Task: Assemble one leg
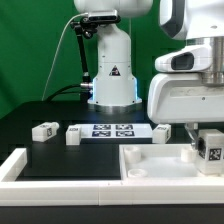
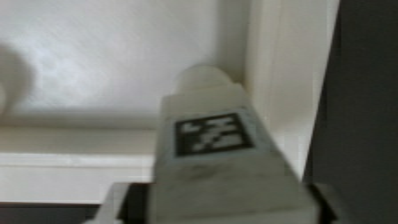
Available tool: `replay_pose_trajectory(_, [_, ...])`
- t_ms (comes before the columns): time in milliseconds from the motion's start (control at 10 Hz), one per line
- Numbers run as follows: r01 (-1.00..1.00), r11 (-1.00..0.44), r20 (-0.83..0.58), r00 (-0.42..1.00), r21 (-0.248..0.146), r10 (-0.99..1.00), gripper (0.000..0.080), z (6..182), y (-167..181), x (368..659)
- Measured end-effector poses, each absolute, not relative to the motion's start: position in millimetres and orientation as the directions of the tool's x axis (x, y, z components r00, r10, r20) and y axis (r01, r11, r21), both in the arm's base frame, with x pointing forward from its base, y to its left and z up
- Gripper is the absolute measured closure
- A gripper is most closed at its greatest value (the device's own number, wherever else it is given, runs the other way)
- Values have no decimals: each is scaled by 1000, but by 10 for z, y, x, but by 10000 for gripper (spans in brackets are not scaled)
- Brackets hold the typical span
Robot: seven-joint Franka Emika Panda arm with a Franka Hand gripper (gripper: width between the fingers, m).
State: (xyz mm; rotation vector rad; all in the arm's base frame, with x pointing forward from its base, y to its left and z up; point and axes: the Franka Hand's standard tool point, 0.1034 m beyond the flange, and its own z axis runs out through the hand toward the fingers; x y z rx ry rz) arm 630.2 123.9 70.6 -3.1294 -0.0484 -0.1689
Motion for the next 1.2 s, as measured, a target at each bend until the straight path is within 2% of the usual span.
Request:
replay_pose_trajectory(300, [-77,-997,103,991,-28,-80,509,701,1202,6309])
replay_pose_trajectory(500, [-374,-926,90,922,-60,-378,509,695,1185,6306])
replay_pose_trajectory(700, [-594,-801,78,798,-72,-598,509,691,1166,6297])
replay_pose_trajectory(900, [-799,-595,51,593,-91,-804,509,685,1139,6288])
replay_pose_trajectory(1200, [-930,-358,32,356,-89,-934,509,685,1122,6269])
